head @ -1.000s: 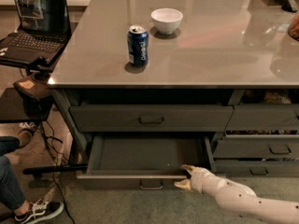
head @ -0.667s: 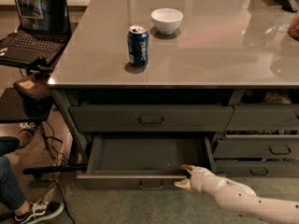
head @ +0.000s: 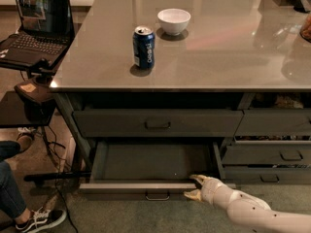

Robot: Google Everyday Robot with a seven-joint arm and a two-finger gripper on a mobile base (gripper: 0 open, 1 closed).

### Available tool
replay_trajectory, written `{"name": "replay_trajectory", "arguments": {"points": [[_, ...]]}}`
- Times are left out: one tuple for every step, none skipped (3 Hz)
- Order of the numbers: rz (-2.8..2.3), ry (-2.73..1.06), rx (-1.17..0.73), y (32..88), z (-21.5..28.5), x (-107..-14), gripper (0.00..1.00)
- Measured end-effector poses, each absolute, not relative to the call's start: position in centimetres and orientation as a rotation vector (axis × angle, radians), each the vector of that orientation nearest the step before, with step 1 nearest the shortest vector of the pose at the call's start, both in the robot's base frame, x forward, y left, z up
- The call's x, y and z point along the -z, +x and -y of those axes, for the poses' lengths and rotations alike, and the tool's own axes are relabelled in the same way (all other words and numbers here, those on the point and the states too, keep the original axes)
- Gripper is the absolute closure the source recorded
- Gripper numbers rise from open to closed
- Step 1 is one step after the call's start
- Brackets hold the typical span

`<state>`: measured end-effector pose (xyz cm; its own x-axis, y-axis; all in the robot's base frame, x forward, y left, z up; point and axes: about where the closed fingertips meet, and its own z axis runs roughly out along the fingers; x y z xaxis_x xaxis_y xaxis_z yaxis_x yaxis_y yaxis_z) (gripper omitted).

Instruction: Open middle drawer

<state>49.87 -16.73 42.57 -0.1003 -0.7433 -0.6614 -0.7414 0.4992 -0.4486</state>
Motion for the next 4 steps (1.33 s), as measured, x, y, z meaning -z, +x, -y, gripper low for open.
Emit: {"name": "replay_trajectory", "arguments": {"points": [[-1.837,-1.239,0.003,49.9,16.7,-42.6,1.00],[-1.834,-1.239,0.000,48.9,16.8,-42.1,1.00],[-1.834,-1.239,0.000,48.9,16.7,-42.3,1.00],[-1.833,-1.237,-0.002,48.0,16.6,-42.2,1.00]]}}
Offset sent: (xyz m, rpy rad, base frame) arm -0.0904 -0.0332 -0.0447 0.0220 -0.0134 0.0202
